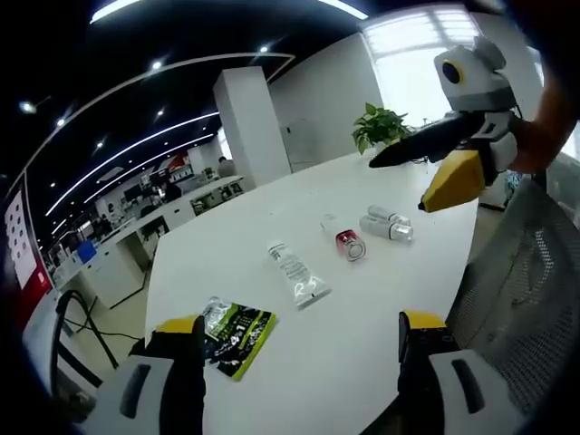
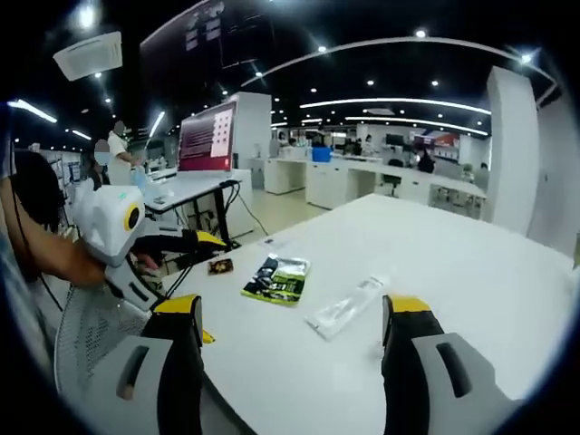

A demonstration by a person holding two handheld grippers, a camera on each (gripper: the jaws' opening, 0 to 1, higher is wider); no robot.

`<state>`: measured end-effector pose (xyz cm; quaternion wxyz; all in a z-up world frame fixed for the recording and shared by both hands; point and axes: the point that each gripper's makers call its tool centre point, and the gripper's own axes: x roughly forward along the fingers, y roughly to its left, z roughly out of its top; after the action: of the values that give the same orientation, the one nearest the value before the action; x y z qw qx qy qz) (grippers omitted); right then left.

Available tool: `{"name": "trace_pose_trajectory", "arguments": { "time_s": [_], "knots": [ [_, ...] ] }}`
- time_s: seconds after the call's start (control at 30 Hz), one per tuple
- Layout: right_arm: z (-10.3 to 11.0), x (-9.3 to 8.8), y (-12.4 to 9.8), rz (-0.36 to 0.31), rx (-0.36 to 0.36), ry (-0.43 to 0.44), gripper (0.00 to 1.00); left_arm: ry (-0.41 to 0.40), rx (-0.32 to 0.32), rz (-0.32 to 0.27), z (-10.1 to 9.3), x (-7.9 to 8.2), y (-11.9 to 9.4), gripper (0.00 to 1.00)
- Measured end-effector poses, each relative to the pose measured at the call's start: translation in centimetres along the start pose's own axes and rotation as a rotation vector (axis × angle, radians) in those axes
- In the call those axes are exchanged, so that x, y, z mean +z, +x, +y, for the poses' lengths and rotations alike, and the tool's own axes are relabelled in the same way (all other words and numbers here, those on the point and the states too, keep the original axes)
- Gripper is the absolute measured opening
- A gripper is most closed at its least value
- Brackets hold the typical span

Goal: Arrange the skincare products in the storage area until every visible bottle or jar stands upright without overlapping.

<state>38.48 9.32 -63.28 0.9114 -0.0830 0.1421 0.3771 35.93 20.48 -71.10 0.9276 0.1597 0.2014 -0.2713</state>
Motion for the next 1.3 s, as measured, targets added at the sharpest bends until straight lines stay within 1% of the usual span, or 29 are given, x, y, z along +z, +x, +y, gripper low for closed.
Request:
{"name": "trace_pose_trajectory", "arguments": {
  "time_s": [0.13, 0.23, 0.3, 0.33, 0.4, 0.47, 0.5, 0.6, 0.67, 0.73, 0.8, 0.83, 0.87, 0.9, 0.93, 0.97, 1.03, 1.1, 1.23, 1.3],
  "knots": [
    [-1.7, 1.3, 0.9, 0.000, -0.010, -0.039, 0.79, -0.021, 0.005, 0.007, 0.2, -0.2, 0.0, 0.89],
    [-3.0, 2.0, 1.8, 0.002, -0.011, -0.040, 0.79, -0.027, 0.005, 0.013, 0.2, -0.3, 0.0, 0.89],
    [-3.8, 1.5, 2.6, 0.051, -0.010, -0.027, 0.78, -0.027, 0.008, 0.009, 0.2, -0.3, 0.0, 0.89],
    [-4.2, 0.9, 3.0, 0.089, -0.002, -0.025, 0.77, -0.028, 0.008, 0.010, 0.3, -0.3, 0.0, 0.89],
    [-4.8, 0.5, 3.8, 0.136, 0.015, -0.053, 0.77, -0.028, 0.008, 0.018, 0.3, -0.5, 0.0, 0.88],
    [-5.2, 0.7, 4.4, 0.150, 0.022, -0.090, 0.76, -0.035, 0.009, 0.023, 0.3, -0.6, 0.0, 0.87],
    [-5.8, 0.9, 5.0, 0.155, 0.037, -0.105, 0.76, -0.037, 0.008, 0.025, 0.3, -0.7, 0.0, 0.87],
    [-6.1, 0.8, 5.9, 0.199, 0.064, -0.138, 0.75, -0.033, 0.004, 0.030, 0.2, -0.8, 0.0, 0.86],
    [-6.4, 0.7, 6.5, 0.229, 0.084, -0.151, 0.72, -0.025, 0.012, 0.029, 0.4, -0.7, -0.1, 0.86],
    [-7.0, 0.3, 7.1, 0.272, 0.097, -0.184, 0.67, -0.017, 0.019, 0.021, 0.6, -0.6, -0.2, 0.86],
    [-7.1, -0.4, 7.9, 0.316, 0.132, -0.203, 0.69, -0.019, 0.021, 0.024, 0.6, -0.6, -0.1, 0.86],
    [-7.1, -0.9, 8.2, 0.353, 0.146, -0.203, 0.69, -0.015, 0.022, 0.025, 0.6, -0.7, -0.1, 0.86],
    [-7.2, -1.0, 8.6, 0.364, 0.161, -0.223, 0.69, -0.014, 0.022, 0.025, 0.7, -0.7, -0.1, 0.86],
    [-7.2, -1.4, 9.0, 0.389, 0.186, -0.251, 0.68, -0.014, 0.022, 0.026, 0.7, -0.7, -0.1, 0.85],
    [-7.4, -1.7, 9.3, 0.408, 0.189, -0.275, 0.68, -0.015, 0.022, 0.027, 0.7, -0.7, -0.1, 0.85],
    [-7.4, -2.1, 9.7, 0.428, 0.211, -0.313, 0.67, -0.017, 0.021, 0.030, 0.7, -0.8, -0.1, 0.85],
    [-7.3, -3.0, 10.3, 0.471, 0.248, -0.341, 0.67, -0.020, 0.022, 0.038, 0.7, -1.0, -0.1, 0.85],
    [-7.3, -3.7, 11.0, 0.506, 0.273, -0.359, 0.67, -0.020, 0.024, 0.039, 0.8, -1.0, -0.1, 0.85],
    [-7.5, -4.6, 11.9, 0.551, 0.307, -0.377, 0.67, -0.023, 0.026, 0.047, 0.8, -1.2, -0.1, 0.84],
    [-7.7, -5.2, 12.4, 0.578, 0.324, -0.403, 0.67, -0.023, 0.026, 0.052, 0.8, -1.3, -0.1, 0.84]
  ]
}}
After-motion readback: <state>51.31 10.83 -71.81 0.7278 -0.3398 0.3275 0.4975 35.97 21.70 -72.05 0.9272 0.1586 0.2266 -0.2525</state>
